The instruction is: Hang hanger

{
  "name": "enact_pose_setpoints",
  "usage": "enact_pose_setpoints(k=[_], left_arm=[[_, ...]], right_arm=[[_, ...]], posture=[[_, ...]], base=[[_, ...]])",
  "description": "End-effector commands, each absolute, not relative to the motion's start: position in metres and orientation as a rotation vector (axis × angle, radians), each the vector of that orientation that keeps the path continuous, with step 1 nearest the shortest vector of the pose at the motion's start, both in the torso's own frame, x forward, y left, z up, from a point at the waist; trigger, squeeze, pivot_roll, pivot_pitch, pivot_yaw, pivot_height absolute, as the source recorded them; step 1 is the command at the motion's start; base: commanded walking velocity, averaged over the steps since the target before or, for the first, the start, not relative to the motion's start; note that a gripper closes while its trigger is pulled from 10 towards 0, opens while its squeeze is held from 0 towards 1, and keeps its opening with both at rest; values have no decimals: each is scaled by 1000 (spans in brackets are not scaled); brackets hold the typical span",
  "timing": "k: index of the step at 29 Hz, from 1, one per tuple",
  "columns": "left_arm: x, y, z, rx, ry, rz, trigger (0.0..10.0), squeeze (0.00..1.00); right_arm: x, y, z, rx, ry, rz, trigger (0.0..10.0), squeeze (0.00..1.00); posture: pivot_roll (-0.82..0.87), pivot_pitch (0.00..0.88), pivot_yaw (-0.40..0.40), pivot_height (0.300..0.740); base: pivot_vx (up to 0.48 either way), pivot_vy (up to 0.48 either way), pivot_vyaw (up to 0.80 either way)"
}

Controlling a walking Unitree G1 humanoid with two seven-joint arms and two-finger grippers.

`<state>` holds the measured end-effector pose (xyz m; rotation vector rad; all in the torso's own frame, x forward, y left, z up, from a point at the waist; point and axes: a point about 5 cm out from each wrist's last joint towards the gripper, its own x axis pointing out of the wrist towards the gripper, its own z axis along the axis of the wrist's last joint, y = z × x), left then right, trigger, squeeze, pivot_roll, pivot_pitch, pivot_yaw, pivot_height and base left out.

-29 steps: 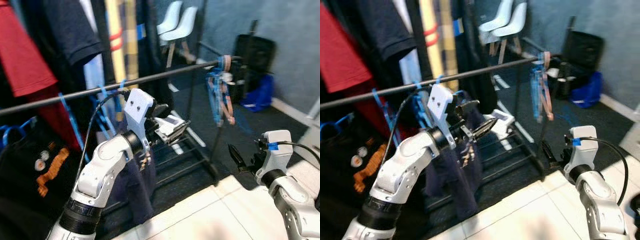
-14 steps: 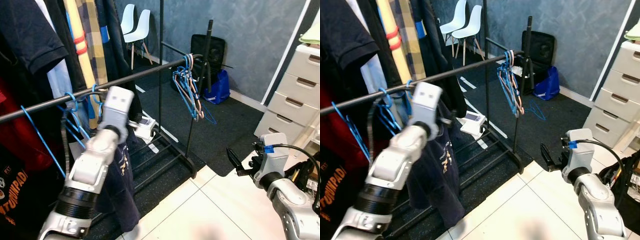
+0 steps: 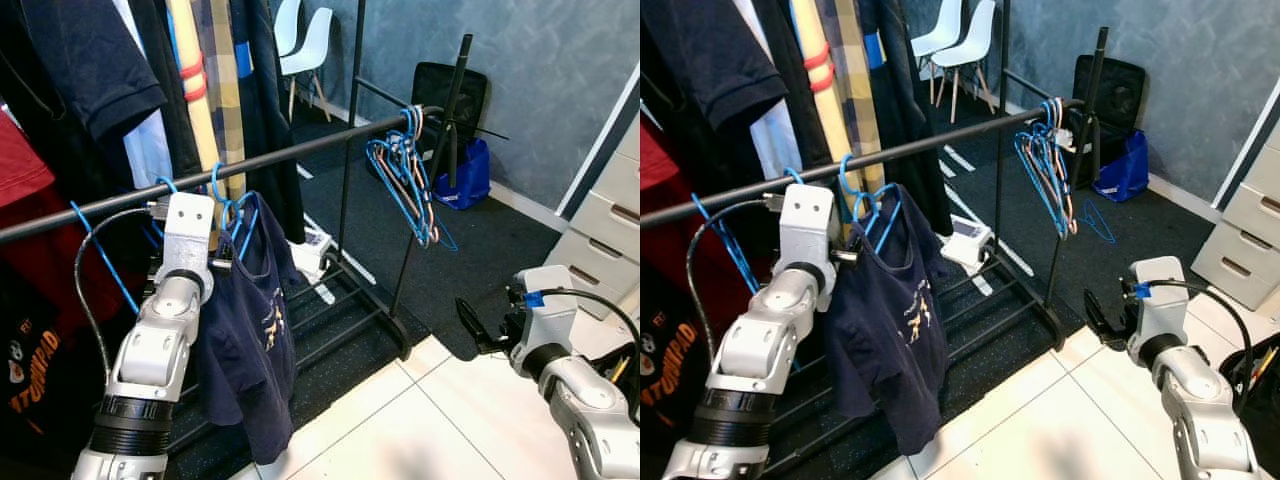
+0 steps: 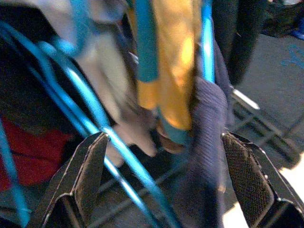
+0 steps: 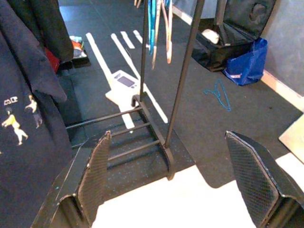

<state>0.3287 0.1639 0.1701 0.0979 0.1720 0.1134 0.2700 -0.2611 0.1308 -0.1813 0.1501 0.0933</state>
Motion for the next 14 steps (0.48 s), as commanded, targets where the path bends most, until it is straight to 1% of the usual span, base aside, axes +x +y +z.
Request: enact_pose_setpoints(k=[1, 2, 11, 14], left_arm=[[332, 156, 167, 55, 214, 72, 10000, 0], [337, 145, 169, 35, 221, 30, 10000, 0], [339, 141, 167, 46, 250, 20, 10000, 0], [339, 145, 162, 72, 279, 32, 10000, 0]], right_arm=[[270, -263, 129, -191, 162, 88, 10000, 0], [269, -264, 130, -195, 159, 85, 10000, 0], [267, -263, 131, -199, 155, 81, 10000, 0], [267, -262, 133, -199, 151, 80, 10000, 0]], posture=[[-126, 0, 30, 740], [-133, 0, 33, 740], [-137, 0, 38, 740], [-141, 0, 43, 740]], base=[[0, 0, 0], [0, 0, 0], [0, 0, 0], [0, 0, 0]])
